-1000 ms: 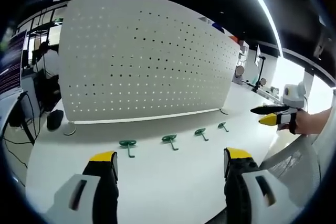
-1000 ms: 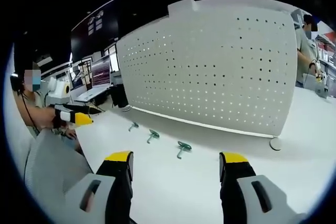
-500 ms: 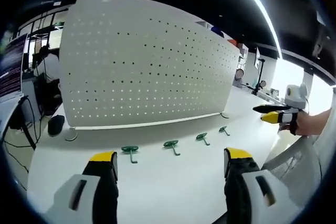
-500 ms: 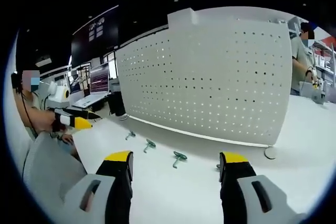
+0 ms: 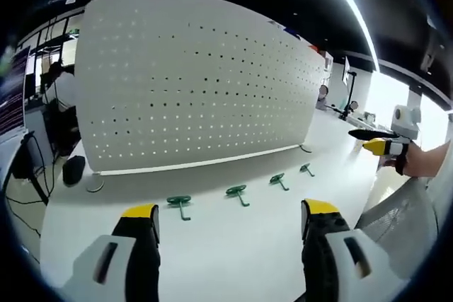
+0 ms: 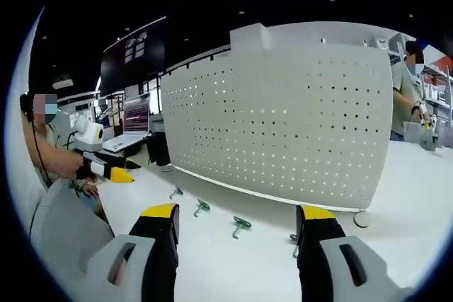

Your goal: Insert the hook assembly into the mounting plate slot until the hook locks in place.

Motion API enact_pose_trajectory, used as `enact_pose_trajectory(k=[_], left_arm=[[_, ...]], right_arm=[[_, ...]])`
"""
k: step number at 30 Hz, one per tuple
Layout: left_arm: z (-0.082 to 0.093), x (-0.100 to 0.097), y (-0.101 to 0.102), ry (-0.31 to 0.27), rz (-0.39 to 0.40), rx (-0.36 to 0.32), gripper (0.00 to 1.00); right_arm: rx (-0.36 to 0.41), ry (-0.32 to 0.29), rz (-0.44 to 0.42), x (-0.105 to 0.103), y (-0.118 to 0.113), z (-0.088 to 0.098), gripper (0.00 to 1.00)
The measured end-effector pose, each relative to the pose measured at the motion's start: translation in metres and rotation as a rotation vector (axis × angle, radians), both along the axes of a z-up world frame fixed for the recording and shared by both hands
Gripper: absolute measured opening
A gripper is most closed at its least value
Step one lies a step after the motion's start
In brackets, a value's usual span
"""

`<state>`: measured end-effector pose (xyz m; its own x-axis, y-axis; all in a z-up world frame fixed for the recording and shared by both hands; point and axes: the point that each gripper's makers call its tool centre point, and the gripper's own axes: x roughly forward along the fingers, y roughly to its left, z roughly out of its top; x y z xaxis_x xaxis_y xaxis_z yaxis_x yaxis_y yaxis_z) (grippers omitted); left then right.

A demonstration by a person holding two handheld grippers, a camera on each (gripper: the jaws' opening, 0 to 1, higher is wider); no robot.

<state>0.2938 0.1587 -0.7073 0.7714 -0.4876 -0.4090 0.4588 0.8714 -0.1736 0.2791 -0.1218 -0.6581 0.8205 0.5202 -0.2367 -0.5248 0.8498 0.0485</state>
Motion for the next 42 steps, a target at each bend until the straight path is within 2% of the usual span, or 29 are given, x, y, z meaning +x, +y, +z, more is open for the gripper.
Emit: enact_pose_trajectory(k=[6,16,27,33,35,37,42], left_arm=[[-0.012,0.006,0.005,0.044,-0.016,0.027,0.84],[-0.024,0.015,0.015,0.101,-0.046,0.057,0.83],[-0.036,0.025,0.020,0.151,-0.144,0.155,0.83],[-0.044,0.028,0.021,0.169,-0.225,0.236,0.83],[-0.047,0.031,0.022,0.172,-0.240,0.256,0.82],[-0.050,0.032,0.023,0.183,-0.253,0.264,0.82],[-0.059,0.033,0.026,0.192,-0.330,0.335,0.82]], right_arm=[[0.000,0.002,-0.010,0.001,-0.003,-0.001,0.65],[0.008,-0.068,0.004,-0.002,0.000,0.013,0.65],[0.033,-0.106,0.011,-0.004,0.001,0.023,0.65],[0.039,-0.104,0.011,-0.004,0.000,0.023,0.65],[0.067,-0.103,0.014,-0.004,0.000,0.025,0.65],[0.052,-0.099,0.010,-0.004,-0.001,0.022,0.64],[0.055,-0.095,0.016,-0.005,0.000,0.022,0.64]])
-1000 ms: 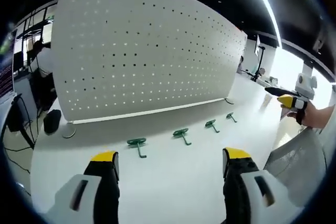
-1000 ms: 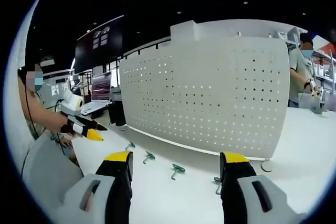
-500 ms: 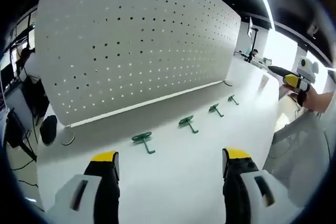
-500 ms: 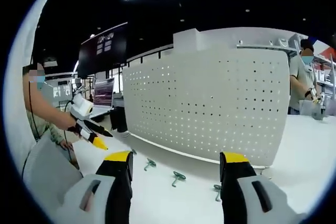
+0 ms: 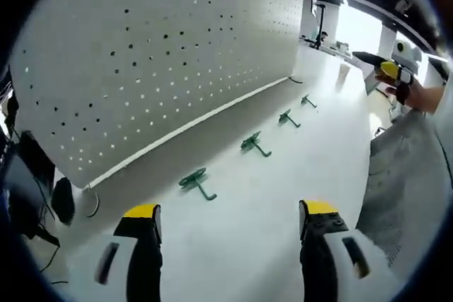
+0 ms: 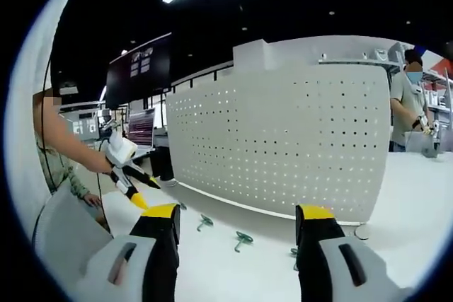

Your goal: Insert the hook assembly into the mounting plate slot until the hook locks in place.

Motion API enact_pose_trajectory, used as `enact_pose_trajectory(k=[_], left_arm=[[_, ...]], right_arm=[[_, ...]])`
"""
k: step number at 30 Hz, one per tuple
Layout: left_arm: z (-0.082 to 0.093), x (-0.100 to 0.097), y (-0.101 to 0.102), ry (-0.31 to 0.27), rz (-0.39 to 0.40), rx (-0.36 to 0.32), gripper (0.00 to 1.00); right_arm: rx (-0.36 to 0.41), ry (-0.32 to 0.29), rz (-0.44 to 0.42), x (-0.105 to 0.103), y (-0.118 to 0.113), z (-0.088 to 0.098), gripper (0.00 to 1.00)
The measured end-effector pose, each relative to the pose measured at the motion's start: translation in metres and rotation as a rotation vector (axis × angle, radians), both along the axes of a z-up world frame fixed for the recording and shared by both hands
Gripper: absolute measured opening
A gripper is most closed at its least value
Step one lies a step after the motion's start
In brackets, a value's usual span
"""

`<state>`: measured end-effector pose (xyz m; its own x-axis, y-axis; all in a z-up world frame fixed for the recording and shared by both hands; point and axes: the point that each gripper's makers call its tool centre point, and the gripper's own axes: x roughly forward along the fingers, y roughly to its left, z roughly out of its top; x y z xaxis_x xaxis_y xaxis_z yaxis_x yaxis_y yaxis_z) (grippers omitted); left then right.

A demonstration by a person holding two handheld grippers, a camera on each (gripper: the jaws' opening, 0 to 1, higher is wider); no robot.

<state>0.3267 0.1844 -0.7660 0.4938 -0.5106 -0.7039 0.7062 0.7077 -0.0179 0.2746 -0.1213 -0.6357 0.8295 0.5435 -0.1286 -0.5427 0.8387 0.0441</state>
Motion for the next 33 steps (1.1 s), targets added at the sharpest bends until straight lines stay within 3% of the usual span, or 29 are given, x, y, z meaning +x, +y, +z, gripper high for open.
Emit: enact_pose_trajectory(k=[4,8,13,22,33], left_arm=[[-0.008,0.001,0.005,0.002,-0.072,0.065,0.82],[-0.010,0.004,0.007,-0.002,-0.107,0.084,0.82],[-0.016,0.004,0.008,-0.012,-0.219,0.148,0.80],[-0.036,0.004,0.013,0.033,-0.393,0.290,0.76],[-0.040,0.024,0.014,0.035,-0.542,0.389,0.73]], right_arm=[[0.001,0.004,0.003,0.000,0.000,-0.001,0.64],[-0.001,0.005,0.008,-0.001,0.001,-0.002,0.63],[-0.003,0.009,0.009,-0.001,0.001,-0.003,0.63],[-0.005,0.017,0.022,-0.002,0.004,-0.005,0.63],[0.002,0.025,0.026,-0.002,0.005,-0.006,0.62]])
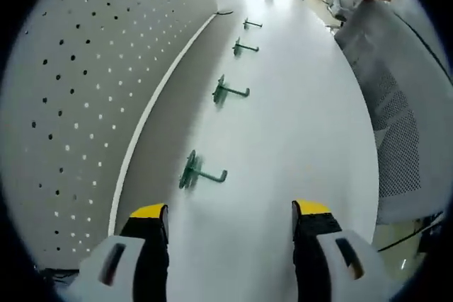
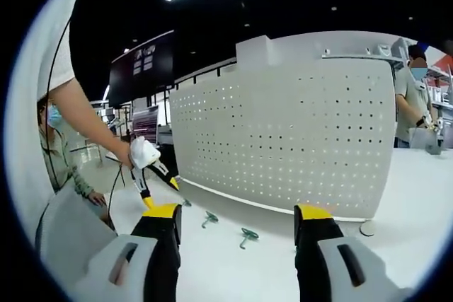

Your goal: Insert the hook assembly into the mounting plate slot until the hook locks in place.

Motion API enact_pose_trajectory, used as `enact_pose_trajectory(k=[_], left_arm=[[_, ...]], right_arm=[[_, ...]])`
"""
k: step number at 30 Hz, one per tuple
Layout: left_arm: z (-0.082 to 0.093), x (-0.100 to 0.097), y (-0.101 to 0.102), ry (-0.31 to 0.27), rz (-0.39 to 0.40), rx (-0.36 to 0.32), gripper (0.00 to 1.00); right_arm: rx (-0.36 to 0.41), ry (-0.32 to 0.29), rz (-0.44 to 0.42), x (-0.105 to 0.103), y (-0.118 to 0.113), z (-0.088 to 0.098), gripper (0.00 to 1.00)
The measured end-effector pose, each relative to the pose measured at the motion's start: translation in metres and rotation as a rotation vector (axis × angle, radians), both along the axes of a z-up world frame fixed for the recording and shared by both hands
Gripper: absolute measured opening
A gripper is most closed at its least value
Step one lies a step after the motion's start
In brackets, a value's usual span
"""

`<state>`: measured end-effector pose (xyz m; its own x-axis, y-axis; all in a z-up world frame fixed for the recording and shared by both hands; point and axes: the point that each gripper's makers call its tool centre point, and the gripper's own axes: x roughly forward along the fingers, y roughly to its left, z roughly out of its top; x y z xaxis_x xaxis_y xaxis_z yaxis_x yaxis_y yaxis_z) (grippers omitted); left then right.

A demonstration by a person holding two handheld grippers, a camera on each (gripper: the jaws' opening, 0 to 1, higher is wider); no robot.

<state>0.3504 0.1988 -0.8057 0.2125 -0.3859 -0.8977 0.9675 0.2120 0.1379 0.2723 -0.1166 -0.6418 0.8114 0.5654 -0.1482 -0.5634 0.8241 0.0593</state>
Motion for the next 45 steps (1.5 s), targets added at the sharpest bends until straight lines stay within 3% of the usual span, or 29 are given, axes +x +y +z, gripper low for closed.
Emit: enact_pose_trajectory(k=[12,25,30,35,45], left_arm=[[-0.004,0.021,0.014,0.034,-0.108,0.097,0.70],[-0.022,0.024,0.018,0.054,-0.296,0.208,0.66],[-0.022,0.028,0.016,0.080,-0.293,0.204,0.69],[-0.023,0.023,0.014,0.117,-0.325,0.213,0.65],[-0.024,0.029,0.005,0.144,-0.304,0.199,0.65]], right_arm=[[0.005,0.016,0.009,-0.001,0.001,-0.003,0.61],[-0.004,0.022,0.004,-0.001,0.000,-0.006,0.61],[-0.010,0.019,0.000,0.000,-0.001,-0.006,0.61],[-0.010,0.020,-0.002,0.000,-0.002,-0.006,0.61],[-0.014,0.026,0.002,0.000,-0.001,-0.007,0.60]])
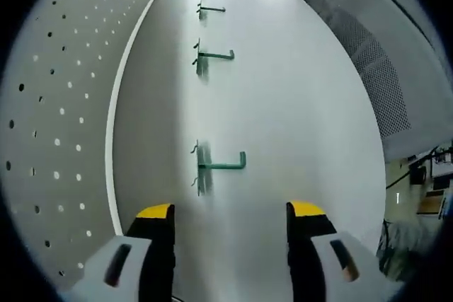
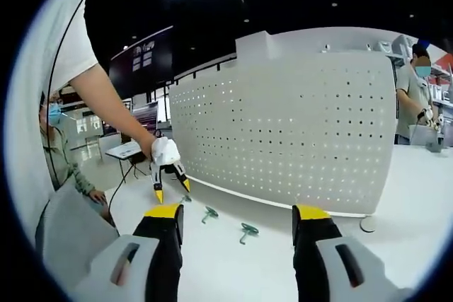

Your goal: Insert the hook assembly into the mounting plate slot until the hook locks in place.

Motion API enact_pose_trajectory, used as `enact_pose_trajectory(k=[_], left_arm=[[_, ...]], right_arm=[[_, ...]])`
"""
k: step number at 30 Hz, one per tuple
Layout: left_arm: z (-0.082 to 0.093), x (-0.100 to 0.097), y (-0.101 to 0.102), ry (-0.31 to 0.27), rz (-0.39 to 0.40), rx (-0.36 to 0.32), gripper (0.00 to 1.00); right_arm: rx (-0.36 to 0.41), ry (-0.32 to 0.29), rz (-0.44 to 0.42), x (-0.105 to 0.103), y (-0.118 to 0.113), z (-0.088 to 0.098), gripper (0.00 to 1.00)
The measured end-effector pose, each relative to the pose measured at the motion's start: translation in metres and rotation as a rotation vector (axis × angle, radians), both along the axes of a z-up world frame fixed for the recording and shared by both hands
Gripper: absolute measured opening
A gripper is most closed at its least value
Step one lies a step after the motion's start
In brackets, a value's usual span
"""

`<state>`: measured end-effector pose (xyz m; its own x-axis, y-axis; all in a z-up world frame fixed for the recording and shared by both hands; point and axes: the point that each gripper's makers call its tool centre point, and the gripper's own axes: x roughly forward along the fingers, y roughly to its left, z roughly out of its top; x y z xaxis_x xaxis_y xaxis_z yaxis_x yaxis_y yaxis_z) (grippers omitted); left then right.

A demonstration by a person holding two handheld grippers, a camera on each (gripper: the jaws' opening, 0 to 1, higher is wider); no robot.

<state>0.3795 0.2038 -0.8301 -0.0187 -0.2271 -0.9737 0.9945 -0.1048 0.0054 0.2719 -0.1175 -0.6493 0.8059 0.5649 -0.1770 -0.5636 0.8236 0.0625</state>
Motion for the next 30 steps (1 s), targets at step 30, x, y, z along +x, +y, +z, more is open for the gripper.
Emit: enact_pose_trajectory(k=[30], left_arm=[[0.001,0.006,-0.019,-0.001,0.037,-0.024,0.35]], right_arm=[[-0.007,0.024,0.003,0.000,0.000,-0.005,0.57]])
